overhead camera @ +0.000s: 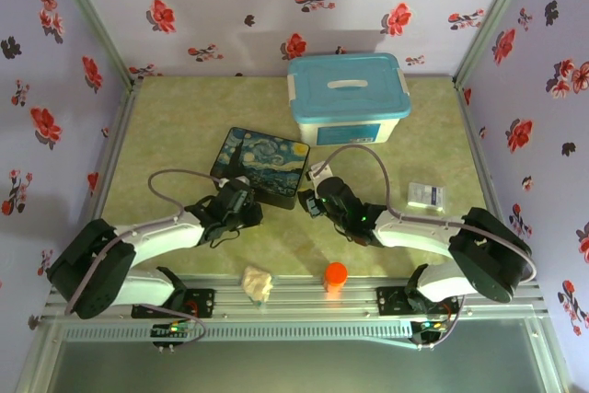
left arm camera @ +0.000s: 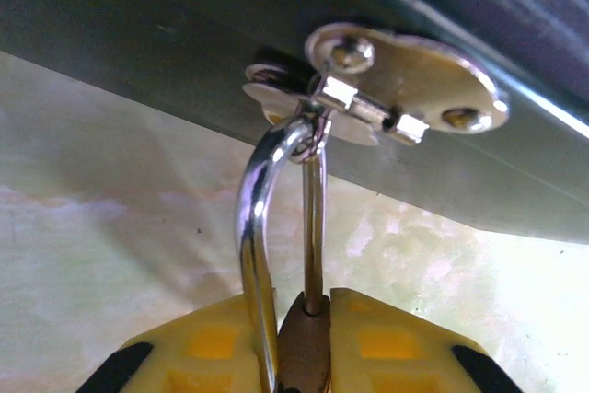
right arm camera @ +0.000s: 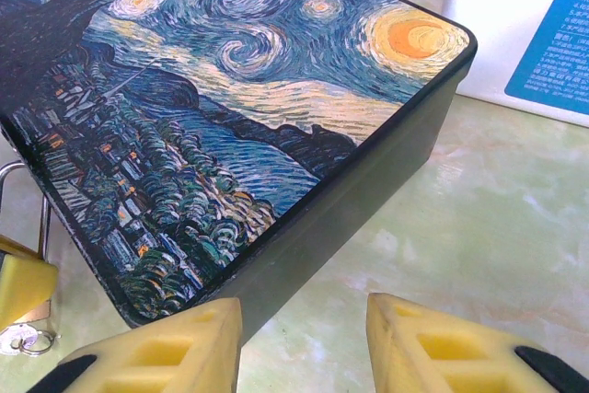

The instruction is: Unlock the padlock with the key

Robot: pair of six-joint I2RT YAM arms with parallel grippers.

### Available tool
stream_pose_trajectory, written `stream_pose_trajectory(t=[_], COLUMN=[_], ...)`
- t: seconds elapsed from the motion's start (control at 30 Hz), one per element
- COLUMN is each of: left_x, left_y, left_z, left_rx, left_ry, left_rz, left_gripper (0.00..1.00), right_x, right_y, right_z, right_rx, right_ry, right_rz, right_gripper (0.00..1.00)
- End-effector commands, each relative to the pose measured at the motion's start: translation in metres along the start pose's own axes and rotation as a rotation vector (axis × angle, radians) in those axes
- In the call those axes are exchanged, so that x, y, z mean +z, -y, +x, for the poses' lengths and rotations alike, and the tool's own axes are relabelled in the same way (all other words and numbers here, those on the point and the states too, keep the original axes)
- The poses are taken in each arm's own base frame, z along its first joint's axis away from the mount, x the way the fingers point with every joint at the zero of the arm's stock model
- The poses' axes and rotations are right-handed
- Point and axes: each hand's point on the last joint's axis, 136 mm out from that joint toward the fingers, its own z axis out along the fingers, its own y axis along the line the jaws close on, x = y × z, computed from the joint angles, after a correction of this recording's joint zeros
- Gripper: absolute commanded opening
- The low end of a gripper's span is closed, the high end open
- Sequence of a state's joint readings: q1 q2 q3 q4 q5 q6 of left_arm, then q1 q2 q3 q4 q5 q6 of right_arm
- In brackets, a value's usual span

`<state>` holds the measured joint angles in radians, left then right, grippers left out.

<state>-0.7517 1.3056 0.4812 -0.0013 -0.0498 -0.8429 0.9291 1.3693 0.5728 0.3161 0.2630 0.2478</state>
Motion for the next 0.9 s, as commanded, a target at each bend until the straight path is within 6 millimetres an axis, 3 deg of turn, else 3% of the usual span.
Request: stream_pose_trajectory(t=[0.0,0.07,0.27,0.57,0.63,0.87], left_x=[0.002,0.004,0.007,-0.011,-0.012,-0.016], left_y=[-0.054,-0.056,-0.059,-0.072,-0.072,-0.057], left_z=[0.024,0.026,0.024,0.022,0.021,0.013], left_rx=[0.071,0.072,0.086,0.188,0.201,0.236], left_ry=[-0.059,-0.059,-0.057,-0.031,-0.021,0.037], left_rz=[-0.205,-0.208,-0.239,-0.387,-0.401,-0.379], left_gripper=[0.2,0.25,0.26,0.26,0.3,0.32], right_x=[0.002,0.002,0.002,0.002,0.003,0.006], right_y=[0.004,0.004,0.005,0.009,0.009,0.008], right_z=[-0.005,-0.005,0.0,0.006,0.008,0.011], right_rx=[0.03,0.031,0.031,0.042,0.041,0.051], right_ry=[0.013,0.015,0.003,-0.003,-0.008,-0.019], right_rz=[0.021,0.021,0.028,0.039,0.042,0.038], right_gripper=[0.39,0.39,0.39,0.39,0.39,0.39])
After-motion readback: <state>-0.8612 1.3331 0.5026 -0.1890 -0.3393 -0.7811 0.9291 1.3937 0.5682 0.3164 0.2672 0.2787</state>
